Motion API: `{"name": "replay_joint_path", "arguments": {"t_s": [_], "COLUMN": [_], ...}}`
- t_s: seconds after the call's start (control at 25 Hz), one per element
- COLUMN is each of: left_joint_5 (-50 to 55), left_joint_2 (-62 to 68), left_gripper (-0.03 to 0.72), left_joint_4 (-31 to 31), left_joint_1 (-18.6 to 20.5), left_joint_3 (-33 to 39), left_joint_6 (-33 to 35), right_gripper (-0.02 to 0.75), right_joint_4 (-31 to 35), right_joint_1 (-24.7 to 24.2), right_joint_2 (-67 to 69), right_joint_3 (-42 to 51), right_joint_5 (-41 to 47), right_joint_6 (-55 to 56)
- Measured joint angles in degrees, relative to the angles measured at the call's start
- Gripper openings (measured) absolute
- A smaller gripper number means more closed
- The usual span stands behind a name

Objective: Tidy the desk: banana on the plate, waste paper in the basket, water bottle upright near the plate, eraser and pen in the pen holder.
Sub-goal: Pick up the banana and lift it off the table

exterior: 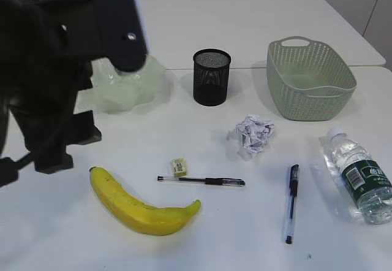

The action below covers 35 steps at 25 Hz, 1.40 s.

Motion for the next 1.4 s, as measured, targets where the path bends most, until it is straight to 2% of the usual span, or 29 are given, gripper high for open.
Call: {"name": "replay_joint_path", "arguments": {"t_s": [0.28, 0.84, 1.4], "left_joint_5": [-3.4, -6.1, -4.4], "left_joint_2": [7.3, 19.7, 21.9], "left_gripper": [0.483, 0.483, 0.483], "left_joint_4": [-0.1, -6.2, -8.9], "left_joint_1": [0.0, 0.0, 0.0], "left_joint_3": [0.0, 0.0, 0.0], "left_joint_6": [0.0, 0.6, 3.0], "right_gripper": [0.305, 0.305, 0.305], "right_joint_4": [0.0, -0.3, -2.9], "right_joint_1": [0.0, 0.0, 0.0], "right_joint_2": [0.0, 0.0, 0.0], "right_joint_3": [0.0, 0.0, 0.0], "right_joint_5": [0.0, 0.0, 0.1], "right_joint_6": [0.0, 0.0, 0.0]}}
